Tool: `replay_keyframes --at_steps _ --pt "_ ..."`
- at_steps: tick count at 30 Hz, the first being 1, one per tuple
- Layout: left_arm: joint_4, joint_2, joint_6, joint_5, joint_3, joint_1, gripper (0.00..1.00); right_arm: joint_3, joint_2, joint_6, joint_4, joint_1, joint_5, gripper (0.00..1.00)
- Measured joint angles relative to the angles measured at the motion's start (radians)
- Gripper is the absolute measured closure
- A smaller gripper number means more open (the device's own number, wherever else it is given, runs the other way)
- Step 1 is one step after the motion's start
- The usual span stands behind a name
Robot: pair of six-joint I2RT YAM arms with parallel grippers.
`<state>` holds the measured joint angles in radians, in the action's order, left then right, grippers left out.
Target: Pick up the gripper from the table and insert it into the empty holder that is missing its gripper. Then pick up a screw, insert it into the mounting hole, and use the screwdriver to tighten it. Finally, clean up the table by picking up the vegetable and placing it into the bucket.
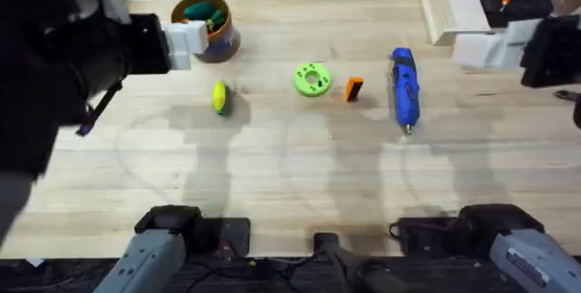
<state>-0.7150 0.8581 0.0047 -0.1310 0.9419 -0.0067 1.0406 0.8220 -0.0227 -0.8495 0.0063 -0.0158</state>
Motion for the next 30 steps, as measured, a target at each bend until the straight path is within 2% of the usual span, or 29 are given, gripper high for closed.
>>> replay_keyframes --at_steps 4,9,23,26,27,30 --pt "-0.084 0.098 0.000 0.012 0.061 0.000 0.015 0.090 0.127 0.000 -0.125 0.000 0.000 0.010" --pt "-0.116 0.182 0.000 0.015 0.096 0.000 0.015 0.159 0.243 0.000 -0.214 0.000 0.000 0.010" --pt "-0.124 0.223 0.000 0.023 0.097 0.000 0.014 0.163 0.333 0.000 -0.221 0.000 0.000 0.010" --pt "-0.190 0.250 0.000 0.030 0.122 0.000 0.014 0.163 0.334 0.000 -0.219 0.000 0.000 0.010" --pt "-0.361 0.408 -0.042 0.044 0.244 0.000 0.014 0.163 0.334 0.000 -0.212 0.000 0.000 0.010" --pt "-0.385 0.514 -0.084 0.059 0.290 0.000 0.014 0.163 0.334 0.000 -0.212 0.000 0.000 0.010"
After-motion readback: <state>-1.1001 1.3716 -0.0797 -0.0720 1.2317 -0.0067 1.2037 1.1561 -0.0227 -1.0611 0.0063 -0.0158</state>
